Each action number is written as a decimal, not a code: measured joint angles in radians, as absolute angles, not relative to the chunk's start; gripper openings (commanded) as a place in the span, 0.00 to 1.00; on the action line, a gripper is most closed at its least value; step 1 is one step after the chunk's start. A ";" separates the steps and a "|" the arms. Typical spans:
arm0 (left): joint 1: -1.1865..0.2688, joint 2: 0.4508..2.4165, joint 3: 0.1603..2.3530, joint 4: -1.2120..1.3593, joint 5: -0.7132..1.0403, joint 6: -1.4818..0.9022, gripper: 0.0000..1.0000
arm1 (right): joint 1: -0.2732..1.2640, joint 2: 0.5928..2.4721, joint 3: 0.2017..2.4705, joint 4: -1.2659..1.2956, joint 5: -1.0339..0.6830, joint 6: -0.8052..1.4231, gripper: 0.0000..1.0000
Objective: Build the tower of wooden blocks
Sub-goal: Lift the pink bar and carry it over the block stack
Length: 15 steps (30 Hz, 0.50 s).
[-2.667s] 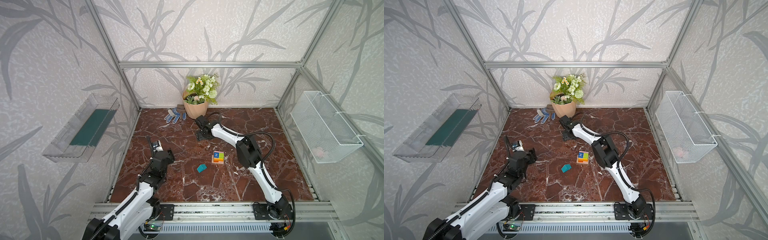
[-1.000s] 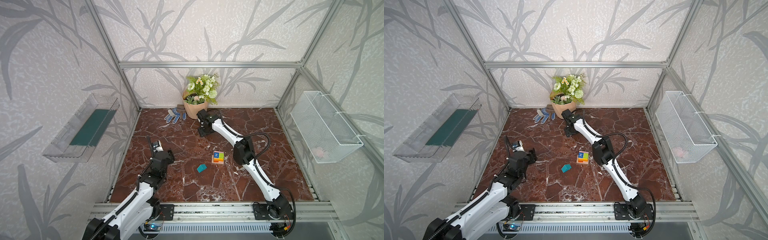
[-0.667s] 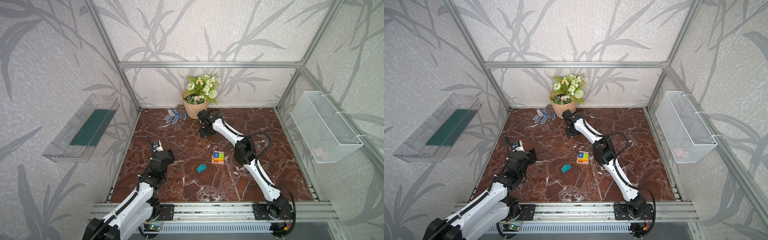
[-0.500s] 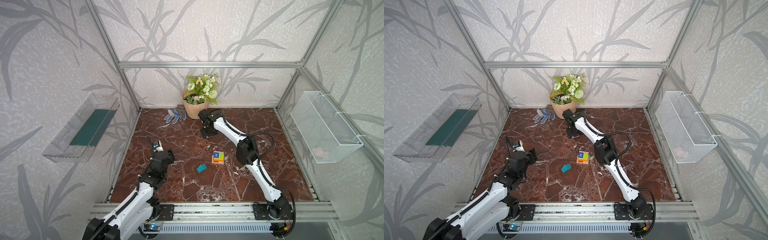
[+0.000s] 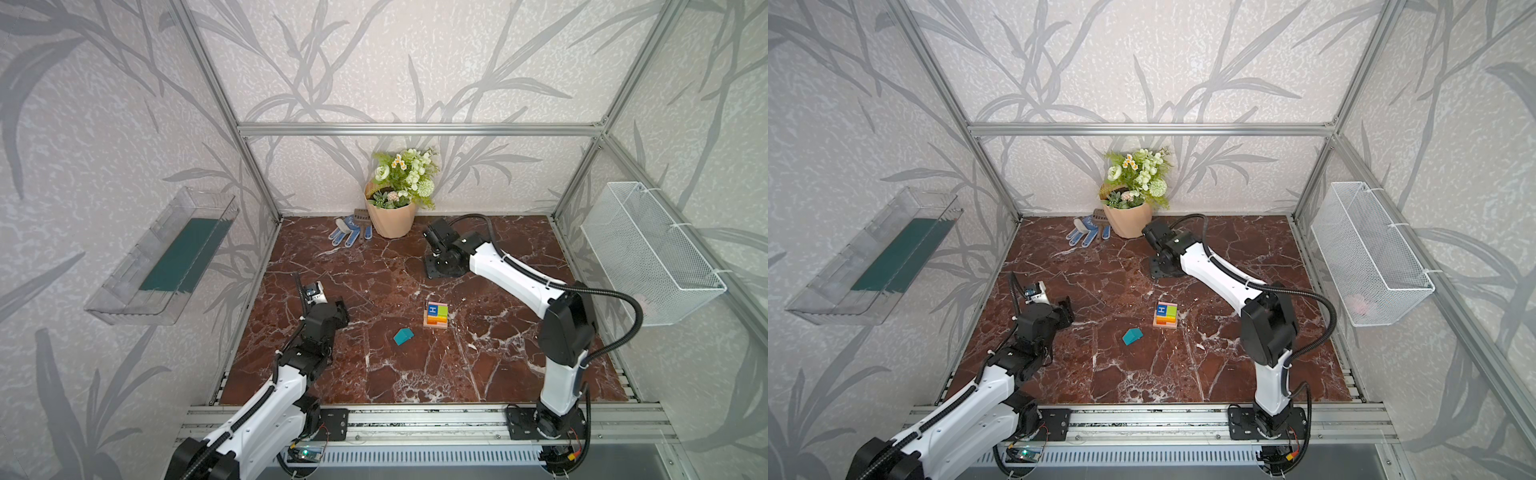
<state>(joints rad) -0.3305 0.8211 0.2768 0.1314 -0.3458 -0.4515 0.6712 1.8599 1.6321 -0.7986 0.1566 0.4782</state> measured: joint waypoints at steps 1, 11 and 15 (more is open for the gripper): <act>-0.331 0.821 0.277 0.132 -0.346 -0.451 0.67 | 0.676 1.827 1.578 -0.779 0.162 0.502 0.22; -0.331 0.812 0.272 0.136 -0.340 -0.448 0.66 | 0.756 1.694 1.355 -0.714 0.241 0.691 0.14; -0.331 0.805 0.271 0.136 -0.335 -0.446 0.65 | 0.788 1.687 1.315 -0.692 0.253 0.740 0.12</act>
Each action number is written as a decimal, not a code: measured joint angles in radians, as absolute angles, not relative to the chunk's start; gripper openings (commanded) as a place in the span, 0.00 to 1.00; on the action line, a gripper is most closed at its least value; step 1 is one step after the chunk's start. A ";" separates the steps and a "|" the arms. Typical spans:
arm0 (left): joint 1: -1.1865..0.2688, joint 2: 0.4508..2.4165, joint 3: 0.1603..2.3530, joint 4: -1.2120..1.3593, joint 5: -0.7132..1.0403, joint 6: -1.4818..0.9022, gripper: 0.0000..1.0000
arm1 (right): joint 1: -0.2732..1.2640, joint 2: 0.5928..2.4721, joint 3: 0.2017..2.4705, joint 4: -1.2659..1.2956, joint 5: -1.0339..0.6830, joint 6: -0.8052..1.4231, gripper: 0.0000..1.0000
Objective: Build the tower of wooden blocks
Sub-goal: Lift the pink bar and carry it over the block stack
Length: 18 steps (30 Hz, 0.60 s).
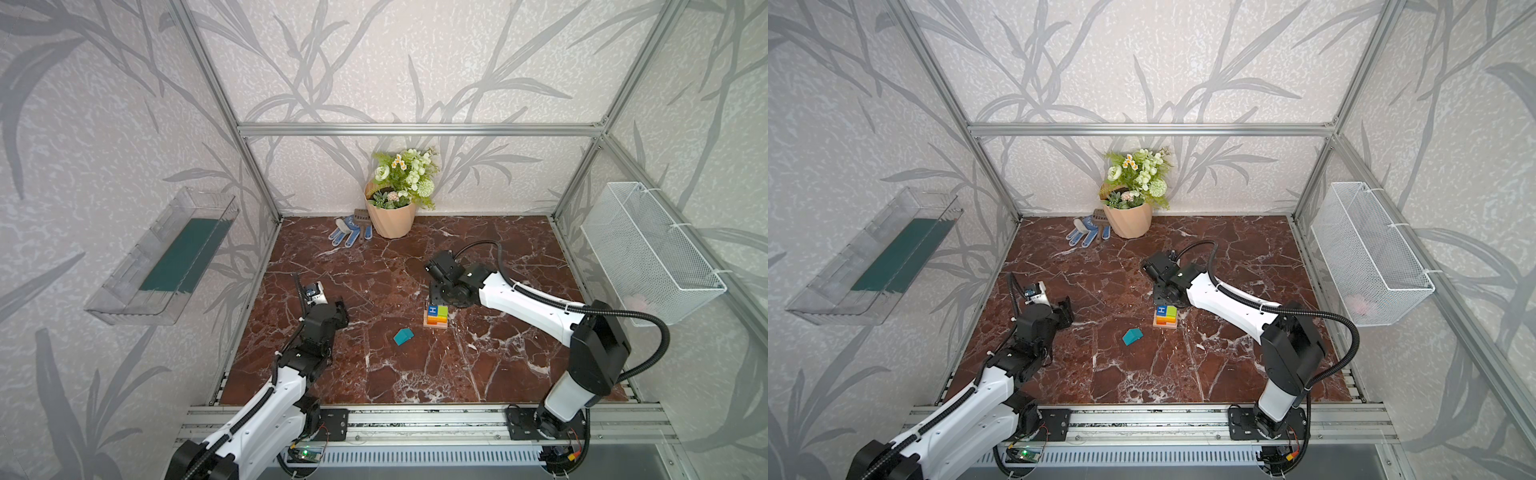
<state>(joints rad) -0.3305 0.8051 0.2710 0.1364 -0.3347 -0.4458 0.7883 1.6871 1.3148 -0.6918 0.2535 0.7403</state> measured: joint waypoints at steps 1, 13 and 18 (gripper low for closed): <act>-0.331 0.802 0.270 0.136 -0.335 -0.446 0.65 | 0.796 1.684 1.303 -0.684 0.257 0.753 0.12; -0.331 0.789 0.258 0.136 -0.333 -0.446 0.65 | 0.904 1.481 1.154 -0.625 0.371 0.901 0.13; -0.331 0.787 0.258 0.136 -0.333 -0.446 0.65 | 0.932 1.466 1.147 -0.620 0.411 0.935 0.13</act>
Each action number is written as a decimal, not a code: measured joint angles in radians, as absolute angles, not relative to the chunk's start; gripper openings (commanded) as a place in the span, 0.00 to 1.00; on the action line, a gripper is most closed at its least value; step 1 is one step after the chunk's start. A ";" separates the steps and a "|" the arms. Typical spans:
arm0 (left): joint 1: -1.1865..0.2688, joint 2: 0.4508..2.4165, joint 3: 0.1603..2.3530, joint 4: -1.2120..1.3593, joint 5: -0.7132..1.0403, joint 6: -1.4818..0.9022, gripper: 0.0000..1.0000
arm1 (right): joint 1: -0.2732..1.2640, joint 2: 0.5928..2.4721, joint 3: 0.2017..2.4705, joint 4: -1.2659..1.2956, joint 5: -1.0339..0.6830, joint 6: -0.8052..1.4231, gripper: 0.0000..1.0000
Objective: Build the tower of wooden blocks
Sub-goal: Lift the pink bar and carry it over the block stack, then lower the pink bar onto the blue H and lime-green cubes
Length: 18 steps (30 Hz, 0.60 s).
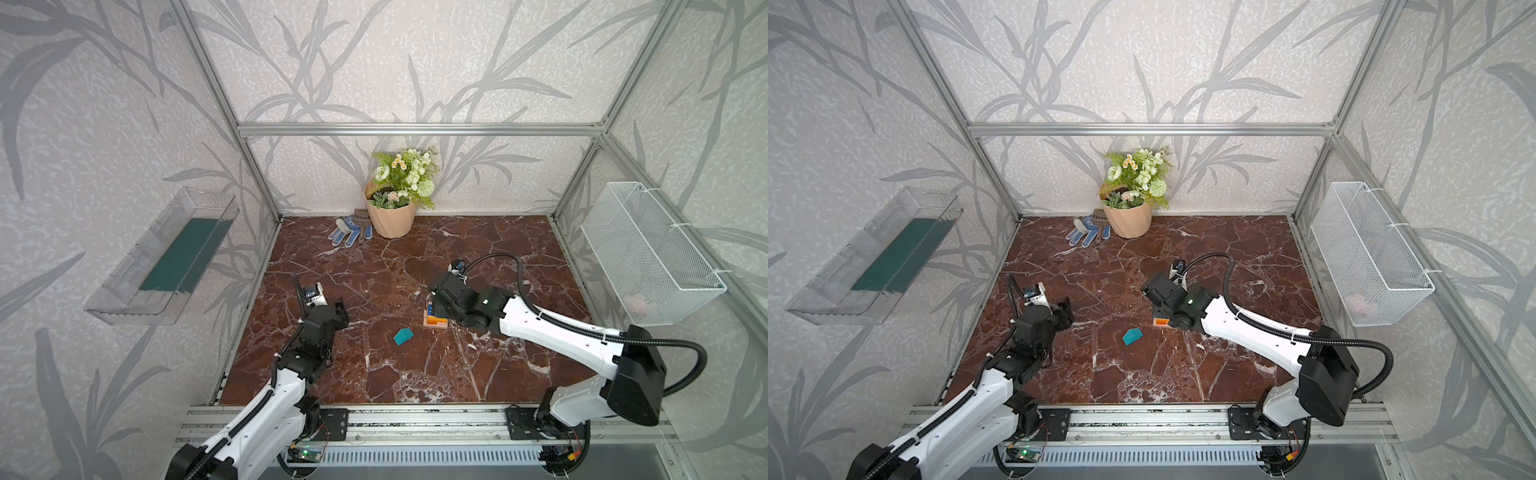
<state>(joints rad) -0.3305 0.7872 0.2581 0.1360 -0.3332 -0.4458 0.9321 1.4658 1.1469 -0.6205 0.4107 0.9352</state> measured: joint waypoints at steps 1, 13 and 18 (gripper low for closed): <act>-0.331 0.786 0.258 0.136 -0.333 -0.446 0.65 | 0.936 1.464 1.139 -0.616 0.414 0.941 0.14; -0.331 0.786 0.258 0.136 -0.331 -0.446 0.65 | 0.940 1.522 1.115 -0.583 0.415 0.973 0.15; -0.331 0.786 0.258 0.136 -0.331 -0.446 0.65 | 0.940 1.585 1.141 -0.576 0.408 0.974 0.15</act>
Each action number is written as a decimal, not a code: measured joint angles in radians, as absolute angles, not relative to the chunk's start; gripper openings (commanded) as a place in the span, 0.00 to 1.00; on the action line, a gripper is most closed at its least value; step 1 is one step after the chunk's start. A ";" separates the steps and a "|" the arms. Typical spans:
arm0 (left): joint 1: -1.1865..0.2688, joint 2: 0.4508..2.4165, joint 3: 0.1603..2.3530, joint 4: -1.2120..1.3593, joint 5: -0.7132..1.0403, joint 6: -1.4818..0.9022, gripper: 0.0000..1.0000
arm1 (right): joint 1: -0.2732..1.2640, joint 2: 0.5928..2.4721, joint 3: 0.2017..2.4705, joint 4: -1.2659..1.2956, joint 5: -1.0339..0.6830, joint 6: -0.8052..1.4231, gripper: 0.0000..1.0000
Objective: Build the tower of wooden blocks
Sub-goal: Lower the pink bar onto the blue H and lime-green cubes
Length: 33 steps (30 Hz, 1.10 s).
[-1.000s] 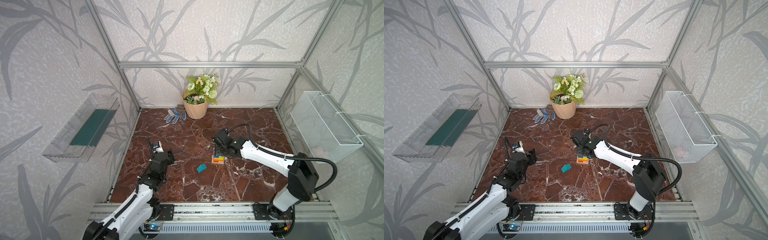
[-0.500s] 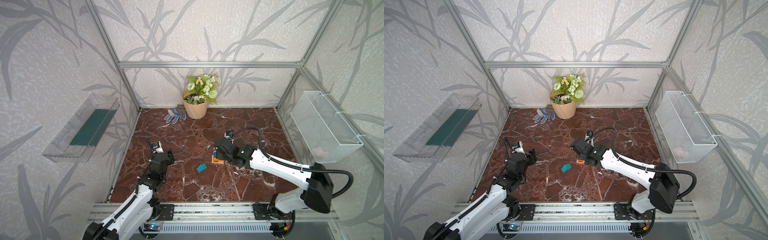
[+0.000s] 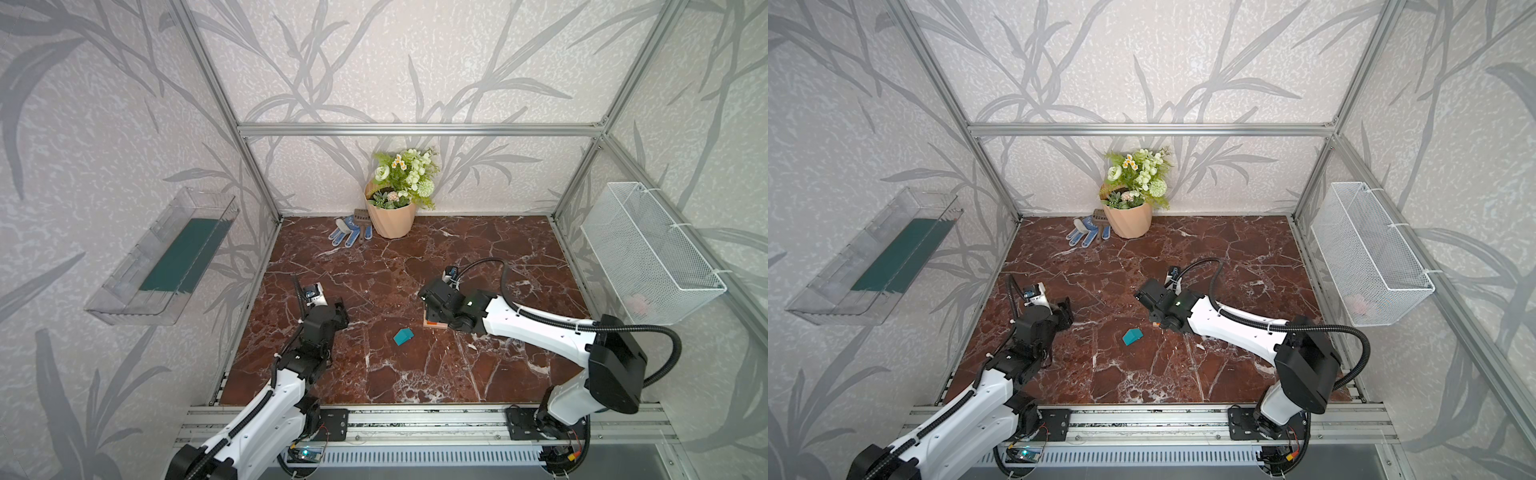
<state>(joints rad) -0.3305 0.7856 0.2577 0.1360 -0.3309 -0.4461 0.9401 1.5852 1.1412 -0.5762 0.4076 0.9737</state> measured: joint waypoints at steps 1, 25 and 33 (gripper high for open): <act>-0.331 0.786 0.258 0.136 -0.331 -0.446 0.65 | 0.940 1.595 1.144 -0.576 0.406 0.974 0.15; -0.331 0.786 0.258 0.136 -0.327 -0.446 0.65 | 0.940 1.736 1.229 -0.632 0.445 0.978 0.19; -0.331 0.786 0.258 0.136 -0.327 -0.446 0.65 | 0.934 1.760 1.229 -0.634 0.445 0.977 0.19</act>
<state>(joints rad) -0.3309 0.7860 0.2577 0.1360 -0.3267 -0.4458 0.9340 1.7599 1.2289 -0.6342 0.4450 0.9768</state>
